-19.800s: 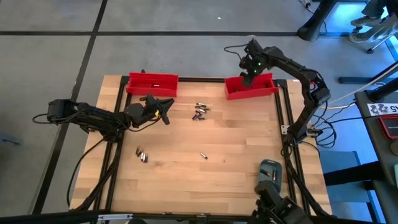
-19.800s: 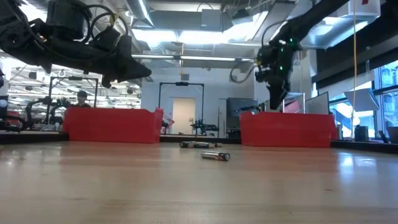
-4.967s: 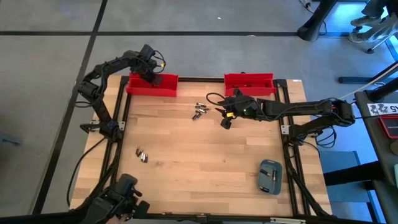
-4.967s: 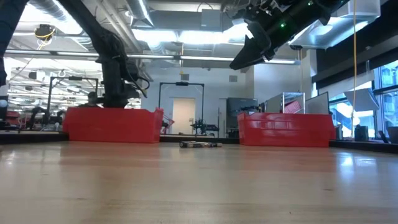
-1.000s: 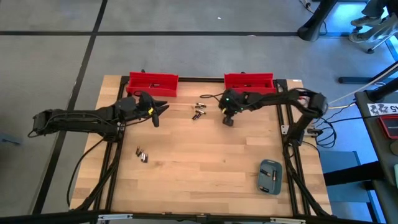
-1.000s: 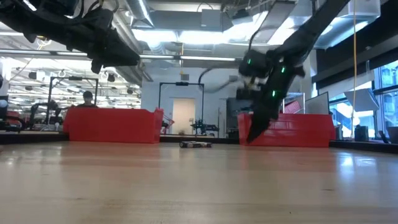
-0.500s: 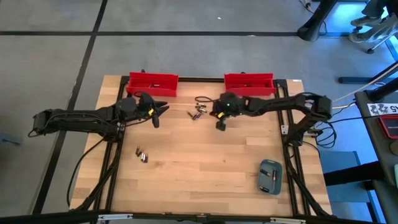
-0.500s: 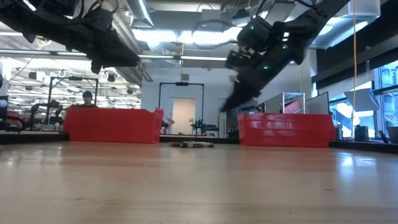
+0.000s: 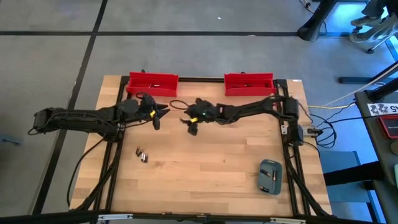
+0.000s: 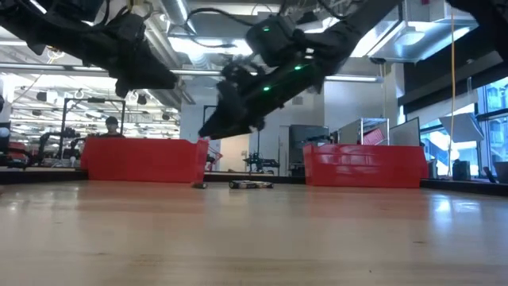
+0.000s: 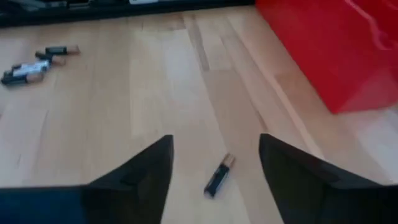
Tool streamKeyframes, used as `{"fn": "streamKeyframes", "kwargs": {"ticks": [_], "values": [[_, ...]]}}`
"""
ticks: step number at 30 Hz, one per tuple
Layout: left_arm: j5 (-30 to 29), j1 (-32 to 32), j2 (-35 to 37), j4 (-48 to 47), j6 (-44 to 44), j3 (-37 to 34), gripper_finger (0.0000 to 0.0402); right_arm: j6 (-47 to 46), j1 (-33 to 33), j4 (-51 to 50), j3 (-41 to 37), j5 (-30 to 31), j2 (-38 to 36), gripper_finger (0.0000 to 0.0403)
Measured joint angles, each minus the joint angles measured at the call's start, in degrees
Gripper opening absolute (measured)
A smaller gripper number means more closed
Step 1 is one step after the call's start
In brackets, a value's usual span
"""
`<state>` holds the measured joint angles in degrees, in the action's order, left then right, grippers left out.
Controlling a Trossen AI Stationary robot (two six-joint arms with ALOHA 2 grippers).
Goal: Sort batteries
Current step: Put the small black battery into the right red bin
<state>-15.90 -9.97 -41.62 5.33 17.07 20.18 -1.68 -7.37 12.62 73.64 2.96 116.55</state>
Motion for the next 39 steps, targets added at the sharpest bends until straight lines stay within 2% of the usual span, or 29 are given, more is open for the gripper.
{"fn": "streamKeyframes", "kwargs": {"ticks": [5,13,20,27,30,34,37,39], "values": [[0.01,0.95,-0.83,-4.08,0.85,-0.04,0.0104,-4.36,0.77,0.17,4.42,-0.04,4.86,0.0263],[-1.38,1.19,-1.74,-8.95,0.97,-0.06,0.0104,-5.98,2.44,4.47,4.81,0.08,8.42,0.0252],[-1.51,1.21,-1.62,-14.70,3.30,-0.06,0.0104,-5.76,6.65,9.60,4.81,0.07,10.26,0.0249],[-3.59,3.08,-1.62,-15.57,5.25,-0.06,0.0104,-5.32,11.04,17.09,6.45,2.48,15.28,0.0248],[-4.00,4.39,-1.62,-15.54,5.25,-0.06,0.0104,-4.84,12.17,17.25,12.12,6.11,19.62,0.0248],[-4.03,6.04,-1.62,-15.84,6.54,-0.08,0.0104,-3.65,12.94,14.98,25.41,10.05,27.67,0.0248],[-4.19,7.67,-1.62,-16.61,9.31,-0.08,0.0104,-3.60,13.07,4.00,35.75,18.75,32.94,0.0248],[-4.29,8.86,-1.62,-17.17,10.75,-0.10,0.0104,-3.54,12.66,-1.41,41.06,19.22,35.79,0.0248]]}}
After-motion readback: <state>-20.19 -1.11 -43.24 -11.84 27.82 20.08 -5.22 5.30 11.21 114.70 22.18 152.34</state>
